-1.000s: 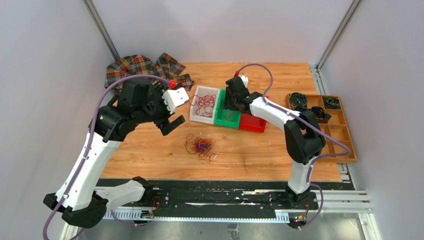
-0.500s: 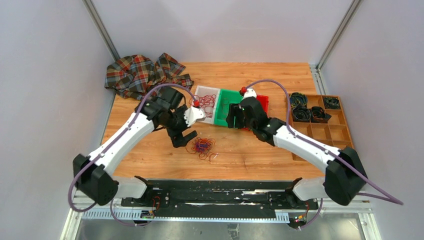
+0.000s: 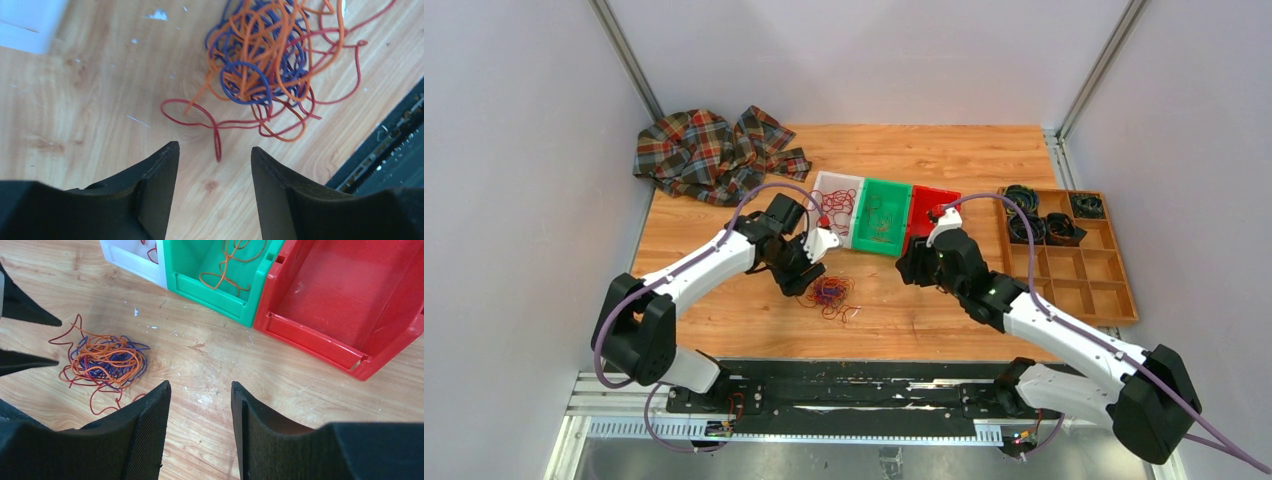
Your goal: Untangle the cables
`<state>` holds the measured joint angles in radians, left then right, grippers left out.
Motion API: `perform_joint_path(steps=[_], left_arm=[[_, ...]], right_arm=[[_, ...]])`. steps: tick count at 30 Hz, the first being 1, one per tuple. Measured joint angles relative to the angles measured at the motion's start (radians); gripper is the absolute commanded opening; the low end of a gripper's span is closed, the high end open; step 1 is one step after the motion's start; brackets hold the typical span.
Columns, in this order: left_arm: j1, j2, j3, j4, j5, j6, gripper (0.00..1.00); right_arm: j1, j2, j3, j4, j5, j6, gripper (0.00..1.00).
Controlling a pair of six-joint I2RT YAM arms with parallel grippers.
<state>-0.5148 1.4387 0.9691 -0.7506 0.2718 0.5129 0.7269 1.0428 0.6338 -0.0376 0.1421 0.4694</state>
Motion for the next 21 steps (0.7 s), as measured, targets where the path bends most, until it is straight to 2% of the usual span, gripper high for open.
perform_joint_path(steps=[7, 10, 12, 16, 21], left_arm=[[0.000, 0.013, 0.002, 0.077, -0.012, -0.012, 0.32], [0.000, 0.026, 0.002, 0.075, -0.010, -0.012, 0.17], [0.000, 0.030, 0.004, 0.068, -0.010, -0.005, 0.02], [0.000, 0.034, 0.049, 0.008, -0.014, 0.013, 0.01], [0.000, 0.019, 0.177, -0.105, -0.007, 0.034, 0.01]], right_arm=[[0.006, -0.010, -0.011, 0.019, -0.028, 0.006, 0.42], [0.011, -0.010, -0.011, 0.024, -0.036, 0.007, 0.39], [0.013, -0.010, -0.011, 0.026, -0.039, 0.007, 0.39], [0.014, -0.010, -0.011, 0.031, -0.047, 0.006, 0.43], [0.049, -0.003, -0.002, 0.062, -0.061, -0.013, 0.58]])
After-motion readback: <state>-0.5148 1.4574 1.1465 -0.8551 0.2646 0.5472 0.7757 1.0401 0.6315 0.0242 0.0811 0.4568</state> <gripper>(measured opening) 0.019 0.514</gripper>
